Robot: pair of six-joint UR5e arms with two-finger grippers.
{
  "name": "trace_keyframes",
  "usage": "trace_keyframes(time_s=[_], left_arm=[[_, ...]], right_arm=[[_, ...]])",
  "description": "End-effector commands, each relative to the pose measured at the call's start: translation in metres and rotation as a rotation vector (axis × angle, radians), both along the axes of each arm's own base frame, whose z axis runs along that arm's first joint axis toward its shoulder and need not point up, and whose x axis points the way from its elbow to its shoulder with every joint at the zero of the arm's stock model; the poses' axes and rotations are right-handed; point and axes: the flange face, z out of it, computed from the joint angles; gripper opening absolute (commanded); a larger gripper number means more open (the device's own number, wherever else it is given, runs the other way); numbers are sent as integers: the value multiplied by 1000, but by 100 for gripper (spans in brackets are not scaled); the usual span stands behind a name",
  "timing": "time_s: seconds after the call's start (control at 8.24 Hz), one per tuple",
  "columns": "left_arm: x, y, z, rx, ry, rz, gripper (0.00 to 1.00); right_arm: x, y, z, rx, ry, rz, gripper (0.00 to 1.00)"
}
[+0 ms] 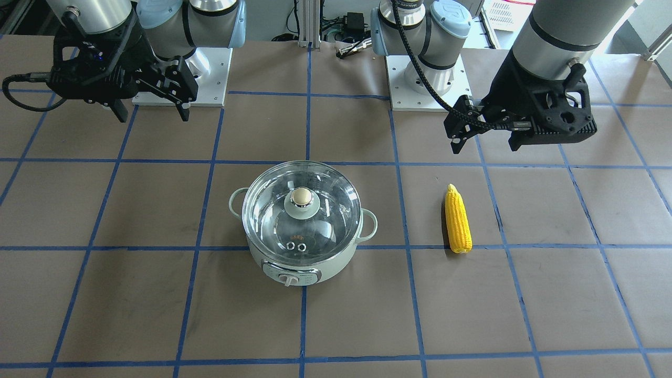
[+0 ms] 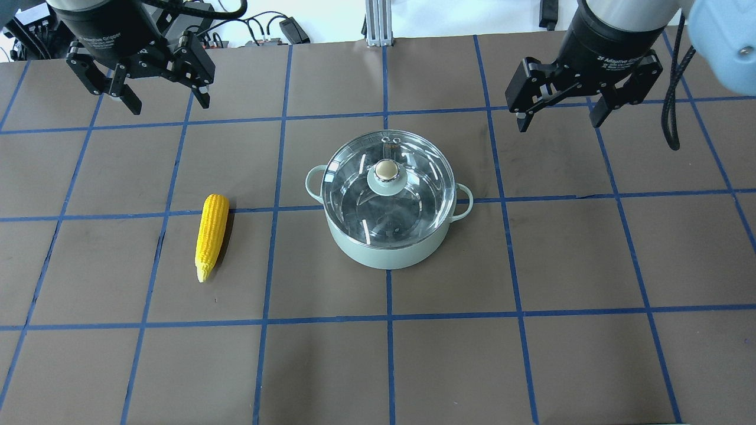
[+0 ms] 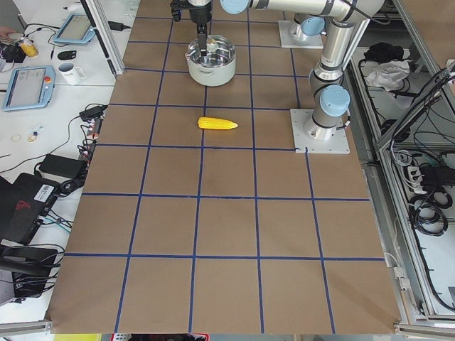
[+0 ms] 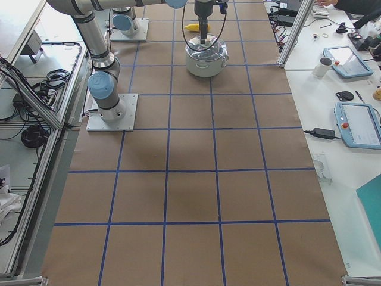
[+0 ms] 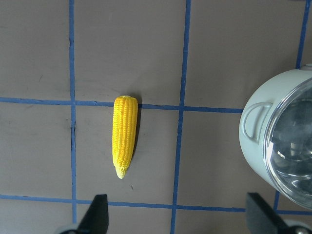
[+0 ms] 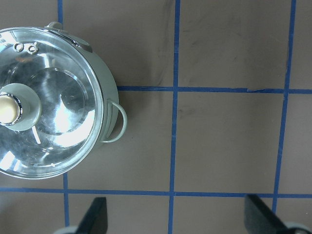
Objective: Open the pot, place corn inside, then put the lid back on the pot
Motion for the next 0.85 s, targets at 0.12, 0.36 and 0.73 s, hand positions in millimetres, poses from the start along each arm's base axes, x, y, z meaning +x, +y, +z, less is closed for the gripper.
trace_keyframes(time_s=[0.12, 0.36, 0.73], left_arm=[[0, 2, 4, -9, 6, -3, 100], [4, 0, -5, 9, -2, 3, 100], [39, -15, -77, 25, 11, -106, 100]], right_arm=[[1, 1, 0, 1, -9, -44, 100], [1, -1, -3, -1, -11, -43, 100], [12, -33, -25, -21, -41, -151, 100]])
